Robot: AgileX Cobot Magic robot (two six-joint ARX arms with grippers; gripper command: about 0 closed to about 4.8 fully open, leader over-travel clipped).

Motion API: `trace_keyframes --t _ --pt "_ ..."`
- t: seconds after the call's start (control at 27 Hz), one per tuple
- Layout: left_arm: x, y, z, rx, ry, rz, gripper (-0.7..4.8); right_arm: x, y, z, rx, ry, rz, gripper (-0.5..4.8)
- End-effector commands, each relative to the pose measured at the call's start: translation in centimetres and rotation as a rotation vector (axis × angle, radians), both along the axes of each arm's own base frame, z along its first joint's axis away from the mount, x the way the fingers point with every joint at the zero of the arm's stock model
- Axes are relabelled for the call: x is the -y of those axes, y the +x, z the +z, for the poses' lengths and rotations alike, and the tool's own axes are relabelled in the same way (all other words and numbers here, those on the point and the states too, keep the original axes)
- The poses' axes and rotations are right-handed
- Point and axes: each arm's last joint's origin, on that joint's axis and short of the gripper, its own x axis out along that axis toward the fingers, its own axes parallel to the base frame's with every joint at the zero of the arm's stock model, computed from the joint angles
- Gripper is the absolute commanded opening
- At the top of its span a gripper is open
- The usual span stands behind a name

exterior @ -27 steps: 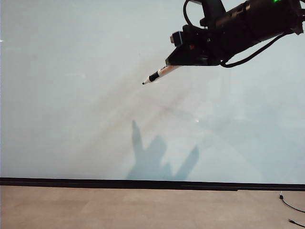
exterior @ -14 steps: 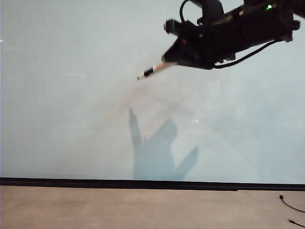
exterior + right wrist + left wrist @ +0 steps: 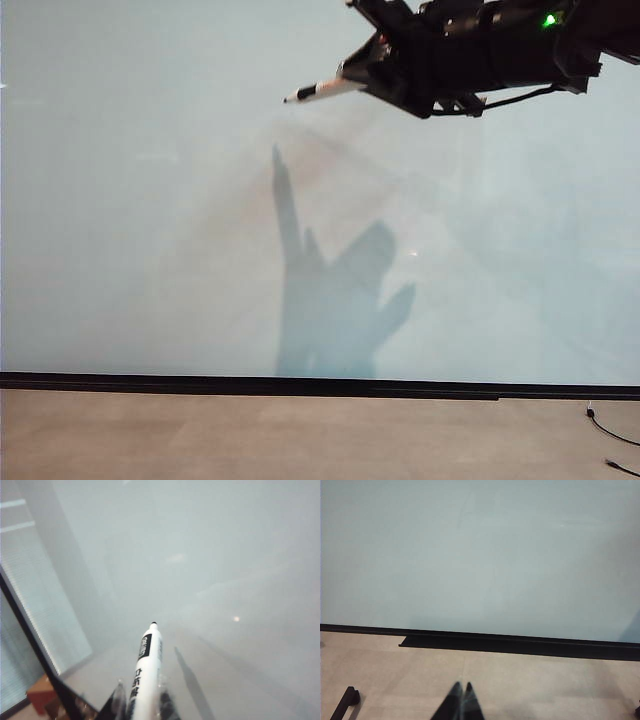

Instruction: Pick up the pen on the shelf to the right of the whiteboard and draw a cross mark.

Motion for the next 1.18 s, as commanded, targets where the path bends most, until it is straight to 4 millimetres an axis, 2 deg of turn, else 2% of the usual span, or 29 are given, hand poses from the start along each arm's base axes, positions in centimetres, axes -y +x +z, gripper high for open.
trace_keyframes --t 0.04,0.3,1.18 --pt "0.01 0.0 0.13 0.008 0.003 -0.004 -0.05 0.0 0.06 0.8 0.032 0.034 -0.02 -0.07" --pt "0.01 0.0 0.14 0.008 0.003 -0.004 -0.04 -0.01 0.4 1.39 0.04 0.048 -0.085 -0.07" --pt "0.01 0.0 0.14 0.008 0.004 -0.004 -0.04 0.16 0.72 0.61 -0.02 -0.009 -0.198 -0.07"
